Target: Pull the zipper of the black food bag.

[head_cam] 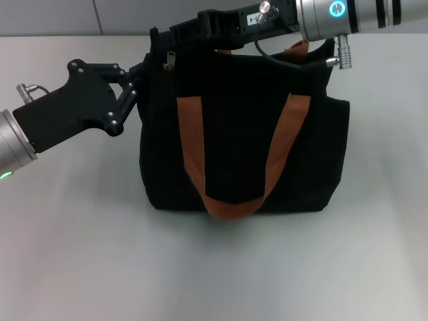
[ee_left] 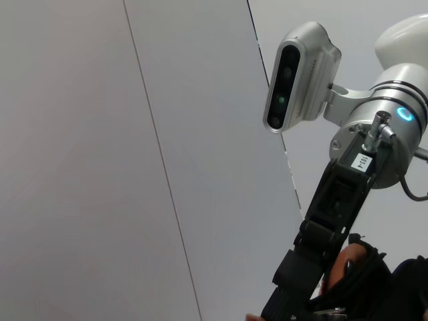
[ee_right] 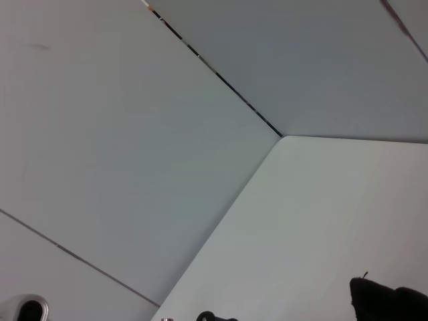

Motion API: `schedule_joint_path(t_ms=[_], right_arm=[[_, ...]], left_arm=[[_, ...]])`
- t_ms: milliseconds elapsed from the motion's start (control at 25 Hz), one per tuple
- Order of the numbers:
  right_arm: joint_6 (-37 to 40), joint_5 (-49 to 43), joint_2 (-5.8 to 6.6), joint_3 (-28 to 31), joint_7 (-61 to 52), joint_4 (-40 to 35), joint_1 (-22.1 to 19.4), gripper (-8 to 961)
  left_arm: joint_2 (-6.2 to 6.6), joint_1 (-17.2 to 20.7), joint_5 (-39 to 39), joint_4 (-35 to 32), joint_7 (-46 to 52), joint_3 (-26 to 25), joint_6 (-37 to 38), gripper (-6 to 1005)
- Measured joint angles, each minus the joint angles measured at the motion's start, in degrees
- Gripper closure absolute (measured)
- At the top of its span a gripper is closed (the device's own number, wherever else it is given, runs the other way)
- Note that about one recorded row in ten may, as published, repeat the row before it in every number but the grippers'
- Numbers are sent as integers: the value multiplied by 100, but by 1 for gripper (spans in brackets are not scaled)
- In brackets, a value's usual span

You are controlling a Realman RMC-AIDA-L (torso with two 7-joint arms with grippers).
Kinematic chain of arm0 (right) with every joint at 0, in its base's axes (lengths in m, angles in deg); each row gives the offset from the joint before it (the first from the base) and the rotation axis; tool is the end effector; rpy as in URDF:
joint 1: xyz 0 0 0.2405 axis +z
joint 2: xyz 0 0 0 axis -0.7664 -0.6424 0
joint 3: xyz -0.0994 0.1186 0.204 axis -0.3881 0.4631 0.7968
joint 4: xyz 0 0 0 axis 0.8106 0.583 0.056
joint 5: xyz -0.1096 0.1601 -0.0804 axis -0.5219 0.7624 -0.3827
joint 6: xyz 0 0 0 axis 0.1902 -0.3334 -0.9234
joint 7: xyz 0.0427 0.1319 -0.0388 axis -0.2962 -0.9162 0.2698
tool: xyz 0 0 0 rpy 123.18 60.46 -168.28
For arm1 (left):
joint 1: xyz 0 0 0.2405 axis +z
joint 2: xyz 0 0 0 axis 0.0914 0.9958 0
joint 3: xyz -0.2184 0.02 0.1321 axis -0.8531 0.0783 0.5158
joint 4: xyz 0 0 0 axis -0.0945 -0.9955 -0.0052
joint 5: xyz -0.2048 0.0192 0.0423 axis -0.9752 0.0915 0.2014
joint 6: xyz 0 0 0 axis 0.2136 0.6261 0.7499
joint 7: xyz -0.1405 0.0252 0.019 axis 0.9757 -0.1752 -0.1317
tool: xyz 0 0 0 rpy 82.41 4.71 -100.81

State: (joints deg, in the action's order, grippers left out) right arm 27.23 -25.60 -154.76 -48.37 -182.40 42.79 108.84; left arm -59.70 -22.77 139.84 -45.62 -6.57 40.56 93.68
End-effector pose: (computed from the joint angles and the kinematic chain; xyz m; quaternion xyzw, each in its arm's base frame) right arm 0.0820 0.4259 -0.0314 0.8728 -0.4399 -0.2113 0.0115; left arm -0.2600 0.3322 0.0068 -0.8873 0.0027 -0.3364 0.3154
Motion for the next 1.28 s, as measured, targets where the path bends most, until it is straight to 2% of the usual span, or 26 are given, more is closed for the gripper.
schedule_joint_path(t_ms=[1040,1280], right_arm=[[199,82,-2,13,-151,-16,30,579],[113,65,-48,-2,-104,0,55,579]], left_arm=[[0,2,0,-1,-1,-41,-26,978],[0,1,0,-1,0,-41,-26,978]])
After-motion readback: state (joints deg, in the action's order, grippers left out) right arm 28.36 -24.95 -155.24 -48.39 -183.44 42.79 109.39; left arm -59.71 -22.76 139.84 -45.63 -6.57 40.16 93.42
